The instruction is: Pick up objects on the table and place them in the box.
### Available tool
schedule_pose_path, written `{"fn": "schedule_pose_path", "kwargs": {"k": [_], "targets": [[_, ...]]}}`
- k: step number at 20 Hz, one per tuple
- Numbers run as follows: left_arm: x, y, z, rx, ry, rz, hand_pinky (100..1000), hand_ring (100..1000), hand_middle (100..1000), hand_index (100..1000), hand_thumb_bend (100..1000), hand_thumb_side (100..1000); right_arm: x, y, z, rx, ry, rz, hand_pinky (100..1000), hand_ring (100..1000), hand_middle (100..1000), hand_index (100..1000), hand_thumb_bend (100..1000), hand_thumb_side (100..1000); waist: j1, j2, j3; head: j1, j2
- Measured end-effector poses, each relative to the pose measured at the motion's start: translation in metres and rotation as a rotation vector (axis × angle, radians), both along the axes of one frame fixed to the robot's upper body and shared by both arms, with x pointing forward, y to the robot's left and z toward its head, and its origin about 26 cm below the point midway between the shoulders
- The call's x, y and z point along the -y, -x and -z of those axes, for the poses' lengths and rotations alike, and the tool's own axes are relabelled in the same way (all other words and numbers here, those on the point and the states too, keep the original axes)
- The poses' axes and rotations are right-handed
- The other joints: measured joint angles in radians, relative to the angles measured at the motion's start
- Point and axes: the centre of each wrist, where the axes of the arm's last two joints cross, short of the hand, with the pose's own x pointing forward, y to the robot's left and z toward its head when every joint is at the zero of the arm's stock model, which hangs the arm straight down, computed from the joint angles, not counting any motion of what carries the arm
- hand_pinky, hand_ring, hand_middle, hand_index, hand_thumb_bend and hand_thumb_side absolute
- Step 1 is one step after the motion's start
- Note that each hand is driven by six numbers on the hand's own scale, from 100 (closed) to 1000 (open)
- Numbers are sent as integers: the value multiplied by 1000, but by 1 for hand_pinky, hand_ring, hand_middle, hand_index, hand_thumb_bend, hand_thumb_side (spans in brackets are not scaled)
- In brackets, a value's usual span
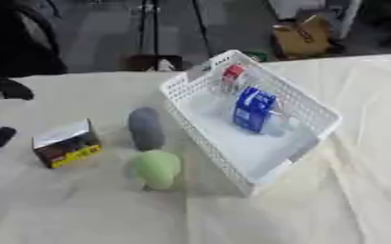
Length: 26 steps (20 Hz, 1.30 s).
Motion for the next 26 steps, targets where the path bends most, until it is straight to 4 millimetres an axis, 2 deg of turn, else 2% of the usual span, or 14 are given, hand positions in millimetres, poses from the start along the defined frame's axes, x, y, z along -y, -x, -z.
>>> {"fn": "schedule_pose_path", "kwargs": {"k": [6,9,10,13,14,15,16,19,20,25,26], "targets": [[0,1,0,6,0,-7,845,892,879,966,169,861,0,0,0,-1,-1,1,753,744,692,817,100,1000,-1,0,1,-3,0],[0,1,-1,9,3,-11,865,905,895,975,193,881,0,0,0,-1,-1,1,753,743,692,817,100,1000,-1,0,1,-3,0],[0,1,0,9,5,-11,883,916,907,986,245,907,0,0,0,-1,-1,1,754,743,692,817,100,1000,-1,0,1,-2,0],[0,-1,3,-8,21,1,892,920,921,998,286,956,0,0,0,-1,-3,2,754,743,692,816,100,1000,-3,0,4,8,1],[0,-3,5,-22,31,4,911,943,943,999,353,999,1,0,1,-2,-3,3,754,743,692,816,100,1000,-3,0,6,10,1],[-1,-6,6,-36,42,2,911,943,943,999,353,999,1,0,1,-3,-3,4,754,743,692,816,100,1000,-3,0,9,13,2],[-3,-9,7,-48,51,-5,912,943,942,1000,435,1000,1,0,1,-3,-3,4,754,743,691,815,100,1000,-2,-1,11,14,5],[-7,-19,9,-82,58,-30,914,950,951,1000,457,1000,1,0,1,-4,-3,4,753,743,691,815,100,1000,3,-3,14,16,10],[-8,-22,11,-95,54,-36,934,977,979,1000,492,1000,1,0,1,-4,-2,3,753,743,691,814,100,1000,4,-3,14,17,10],[-12,-38,20,-155,24,-62,944,985,986,1000,487,1000,-1,0,2,-7,6,-3,753,743,690,813,100,1000,7,-4,12,23,10],[-13,-40,21,-161,21,-67,943,988,989,1000,463,1000,-1,0,2,-7,6,-3,753,742,689,812,100,1000,7,-4,12,23,10]]}}
